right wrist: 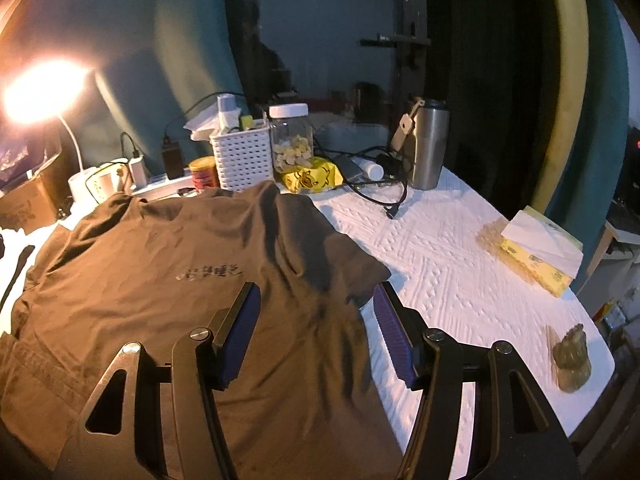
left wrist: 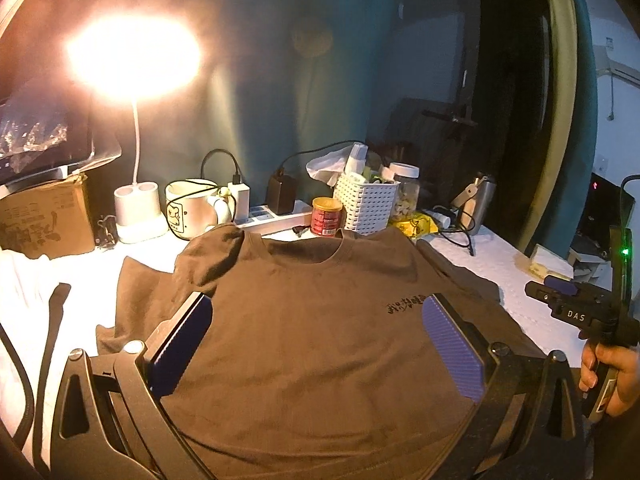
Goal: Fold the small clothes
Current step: 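Move the right gripper to the shirt's side edge and grasp it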
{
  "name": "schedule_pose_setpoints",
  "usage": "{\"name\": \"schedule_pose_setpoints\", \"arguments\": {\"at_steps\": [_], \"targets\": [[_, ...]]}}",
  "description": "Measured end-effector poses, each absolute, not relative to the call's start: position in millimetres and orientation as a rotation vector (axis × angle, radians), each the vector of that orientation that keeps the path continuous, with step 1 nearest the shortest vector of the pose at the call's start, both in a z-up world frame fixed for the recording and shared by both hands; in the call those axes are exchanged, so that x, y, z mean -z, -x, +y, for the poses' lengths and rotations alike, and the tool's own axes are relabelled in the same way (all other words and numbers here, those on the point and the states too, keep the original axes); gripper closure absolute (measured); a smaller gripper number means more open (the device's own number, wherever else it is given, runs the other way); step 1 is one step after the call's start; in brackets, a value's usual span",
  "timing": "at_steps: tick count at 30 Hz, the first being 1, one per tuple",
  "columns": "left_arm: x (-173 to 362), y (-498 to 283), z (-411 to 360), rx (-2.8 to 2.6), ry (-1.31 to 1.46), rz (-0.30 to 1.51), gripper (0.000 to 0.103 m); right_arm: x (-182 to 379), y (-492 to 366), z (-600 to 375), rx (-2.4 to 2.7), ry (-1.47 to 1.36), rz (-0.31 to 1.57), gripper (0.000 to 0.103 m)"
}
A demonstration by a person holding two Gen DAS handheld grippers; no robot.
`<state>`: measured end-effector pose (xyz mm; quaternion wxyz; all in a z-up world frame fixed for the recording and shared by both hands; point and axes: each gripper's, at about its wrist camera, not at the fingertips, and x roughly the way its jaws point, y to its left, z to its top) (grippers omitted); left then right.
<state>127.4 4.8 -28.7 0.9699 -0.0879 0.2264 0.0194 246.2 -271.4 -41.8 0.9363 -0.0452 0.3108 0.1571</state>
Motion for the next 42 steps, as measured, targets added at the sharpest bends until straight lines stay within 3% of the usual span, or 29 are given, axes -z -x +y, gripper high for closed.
{"name": "schedule_pose_setpoints", "arguments": {"at_steps": [27,36,38,40,42], "targets": [[53.2,-238.5,9.2,-0.130,0.141,0.620,0.000,92.2,-427.7,-256.7,-0.465,0.124,0.850,0.041],[58.5,-249.3,10.7,-0.140,0.137,0.652,0.000,113.9,-437.8,-234.7,-0.534,0.238,0.906,0.041],[59.5,-248.6,11.3,-0.141,0.142,0.656,0.000,114.1,-433.8,-233.1,-0.550,0.243,0.889,0.050],[58.7,-247.1,10.9,-0.138,0.144,0.654,0.000,113.5,-430.4,-231.9,-0.557,0.253,0.884,0.092],[56.3,-244.6,9.9,-0.137,0.140,0.646,0.000,113.3,-427.4,-232.7,-0.572,0.251,0.879,0.096]]}}
